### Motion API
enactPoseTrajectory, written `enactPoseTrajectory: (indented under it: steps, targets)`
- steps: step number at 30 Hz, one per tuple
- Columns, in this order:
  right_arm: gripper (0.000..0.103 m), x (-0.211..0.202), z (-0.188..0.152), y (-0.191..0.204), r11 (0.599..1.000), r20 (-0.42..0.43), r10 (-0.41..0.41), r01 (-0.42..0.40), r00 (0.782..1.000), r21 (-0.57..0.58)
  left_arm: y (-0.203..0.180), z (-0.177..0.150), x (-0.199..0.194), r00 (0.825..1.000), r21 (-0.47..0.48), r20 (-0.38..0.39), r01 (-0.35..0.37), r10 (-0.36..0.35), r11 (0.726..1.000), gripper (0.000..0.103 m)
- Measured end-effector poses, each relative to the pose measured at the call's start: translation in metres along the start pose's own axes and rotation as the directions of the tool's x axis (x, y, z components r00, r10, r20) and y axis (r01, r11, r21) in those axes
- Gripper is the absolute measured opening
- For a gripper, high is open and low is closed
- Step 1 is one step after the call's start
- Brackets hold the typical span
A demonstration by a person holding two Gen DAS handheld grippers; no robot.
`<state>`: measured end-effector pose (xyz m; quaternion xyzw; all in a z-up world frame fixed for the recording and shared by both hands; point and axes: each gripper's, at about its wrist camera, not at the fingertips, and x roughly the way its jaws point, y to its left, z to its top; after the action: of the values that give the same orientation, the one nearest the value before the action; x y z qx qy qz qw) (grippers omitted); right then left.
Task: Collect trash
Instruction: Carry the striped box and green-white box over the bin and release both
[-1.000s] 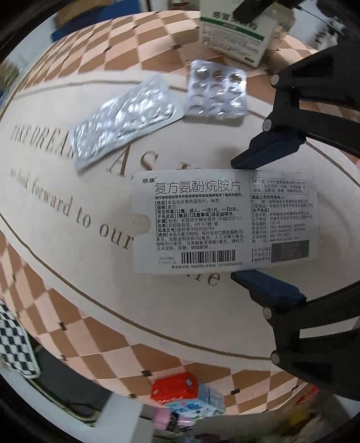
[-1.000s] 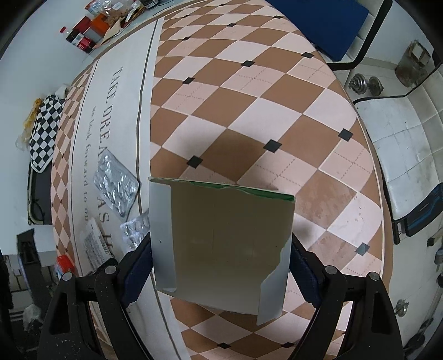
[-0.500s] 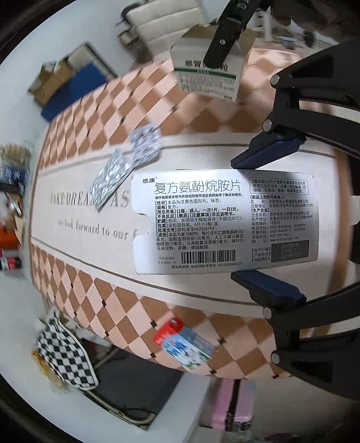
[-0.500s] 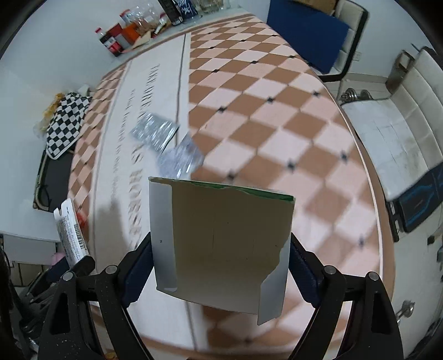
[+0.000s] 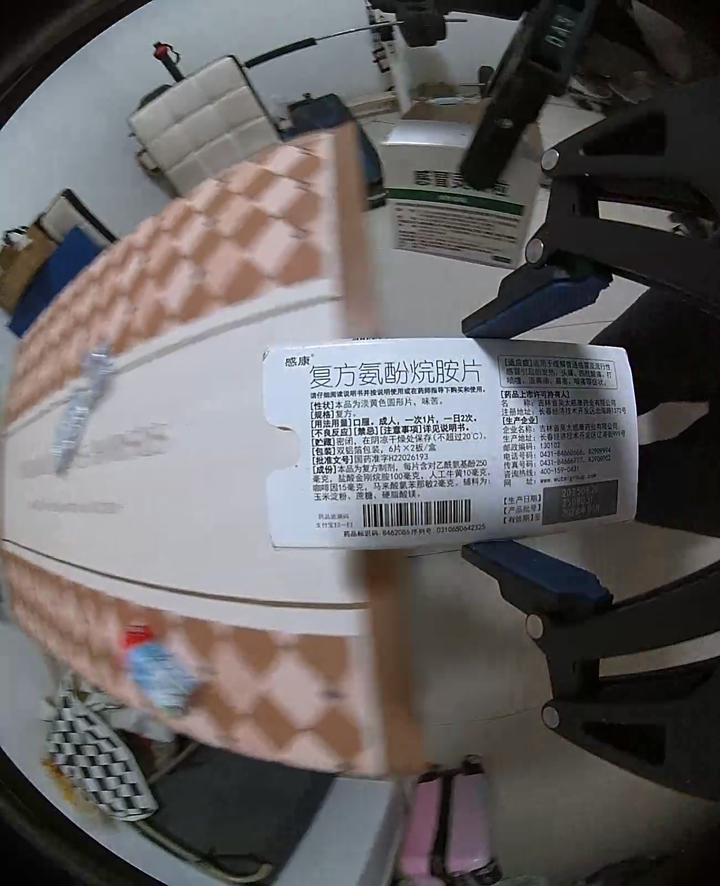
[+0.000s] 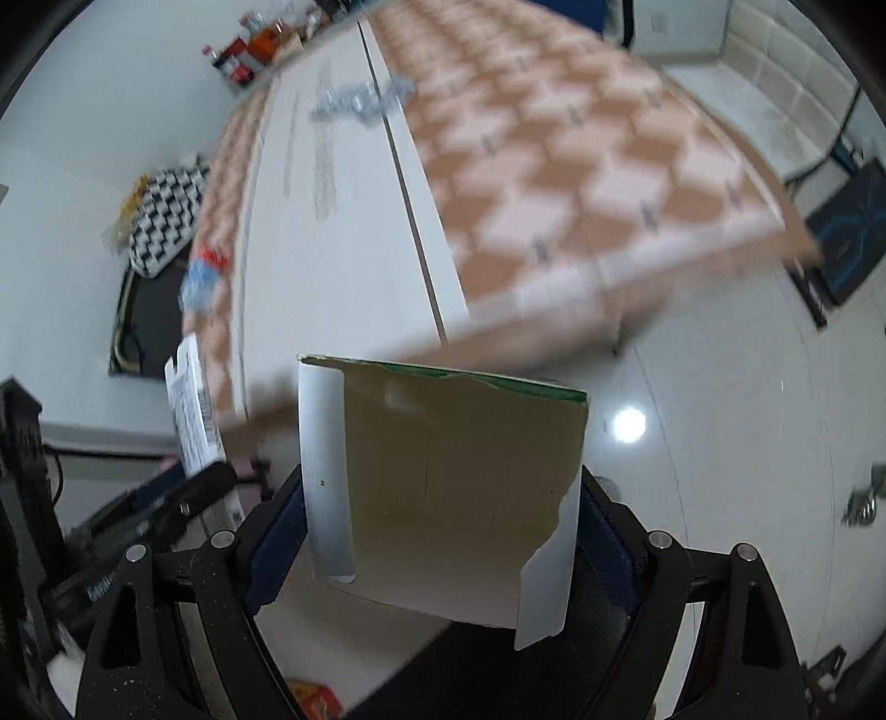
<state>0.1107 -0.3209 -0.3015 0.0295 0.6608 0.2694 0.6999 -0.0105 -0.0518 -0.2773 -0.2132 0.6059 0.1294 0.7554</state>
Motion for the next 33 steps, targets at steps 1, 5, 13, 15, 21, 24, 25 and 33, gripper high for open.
enactPoseTrajectory:
  steps: [1, 5, 13, 15, 21, 24, 25, 33]
  targets:
    - [0.089, 0.007, -0.015, -0.007, 1.000, -0.026, 0.001, -0.001, 1.000, 0.007, 0.001, -0.012, 0.009, 1.000, -0.008, -0.019, 0.000, 0.000, 1.000, 0.070]
    - [0.089, 0.052, -0.061, -0.043, 0.999, -0.120, -0.002, 0.007, 0.993, 0.045, 0.010, -0.047, 0.064, 0.994, -0.068, -0.103, 0.018, -0.025, 0.998, 0.070]
    - [0.089, 0.204, -0.090, -0.120, 0.994, -0.179, -0.009, 0.028, 0.984, 0.104, 0.038, -0.068, 0.240, 0.966, -0.233, -0.203, 0.112, -0.161, 0.966, 0.071]
    - [0.089, 0.250, -0.089, -0.138, 0.992, -0.192, -0.003, 0.027, 0.981, 0.121, 0.047, -0.066, 0.279, 0.954, -0.288, -0.218, 0.138, -0.205, 0.948, 0.071]
    - [0.092, 0.357, -0.074, -0.169, 0.984, -0.246, 0.053, -0.009, 0.968, 0.175, 0.064, -0.053, 0.355, 0.945, -0.331, -0.218, 0.162, -0.243, 0.929, 0.085]
    - [0.094, 0.393, -0.067, -0.178, 0.980, -0.267, 0.085, -0.032, 0.960, 0.197, 0.069, -0.045, 0.368, 0.950, -0.312, -0.222, 0.144, -0.219, 0.939, 0.103]
    - [0.095, 0.406, -0.065, -0.179, 0.982, -0.273, 0.089, -0.038, 0.958, 0.184, 0.072, -0.044, 0.369, 0.953, -0.307, -0.219, 0.134, -0.207, 0.942, 0.103]
    - [0.103, 0.430, -0.055, -0.160, 0.996, -0.271, 0.036, -0.011, 0.962, 0.093, 0.088, -0.054, 0.349, 0.995, -0.241, -0.097, -0.043, 0.020, 0.970, 0.103]
